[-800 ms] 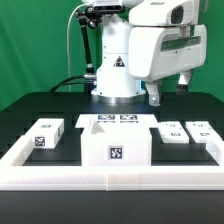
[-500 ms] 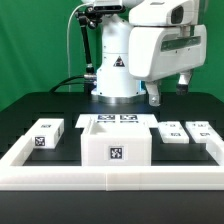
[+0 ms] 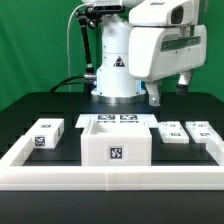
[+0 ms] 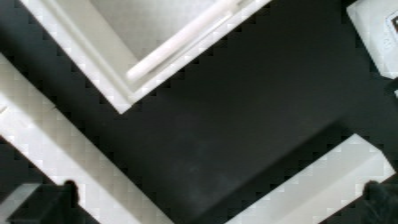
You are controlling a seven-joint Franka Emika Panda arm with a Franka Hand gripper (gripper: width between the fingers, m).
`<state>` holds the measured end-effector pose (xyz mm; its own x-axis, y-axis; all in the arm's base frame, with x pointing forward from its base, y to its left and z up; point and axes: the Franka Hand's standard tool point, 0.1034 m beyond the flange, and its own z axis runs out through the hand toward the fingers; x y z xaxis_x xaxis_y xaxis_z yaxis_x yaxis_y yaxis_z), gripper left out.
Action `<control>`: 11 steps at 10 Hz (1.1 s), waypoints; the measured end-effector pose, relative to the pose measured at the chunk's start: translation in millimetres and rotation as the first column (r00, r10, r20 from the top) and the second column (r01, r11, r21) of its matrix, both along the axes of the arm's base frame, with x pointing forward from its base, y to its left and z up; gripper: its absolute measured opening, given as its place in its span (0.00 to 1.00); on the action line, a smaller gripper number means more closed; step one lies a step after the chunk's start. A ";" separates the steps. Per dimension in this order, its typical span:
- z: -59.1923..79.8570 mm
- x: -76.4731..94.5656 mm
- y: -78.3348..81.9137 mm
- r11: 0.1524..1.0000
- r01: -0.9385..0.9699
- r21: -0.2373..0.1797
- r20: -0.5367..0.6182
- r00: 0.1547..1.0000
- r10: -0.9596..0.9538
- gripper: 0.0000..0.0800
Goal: Assemble cabinet
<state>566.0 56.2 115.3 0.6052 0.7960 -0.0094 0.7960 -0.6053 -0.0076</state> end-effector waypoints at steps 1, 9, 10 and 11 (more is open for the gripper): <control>-4.6 -10.5 -2.6 0.994 -0.107 0.003 0.026 0.994 0.107 1.00; -9.2 -30.4 -17.6 0.909 -0.416 0.000 0.003 0.909 0.416 1.00; -14.8 -36.6 -23.6 0.844 -0.536 0.000 0.008 0.844 0.536 1.00; -22.3 -45.8 -30.1 0.797 -0.604 0.009 -0.009 0.797 0.604 1.00</control>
Offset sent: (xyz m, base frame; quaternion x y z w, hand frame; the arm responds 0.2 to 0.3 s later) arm -0.0135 -0.0139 0.0048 0.0278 -0.0435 -0.2055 0.9773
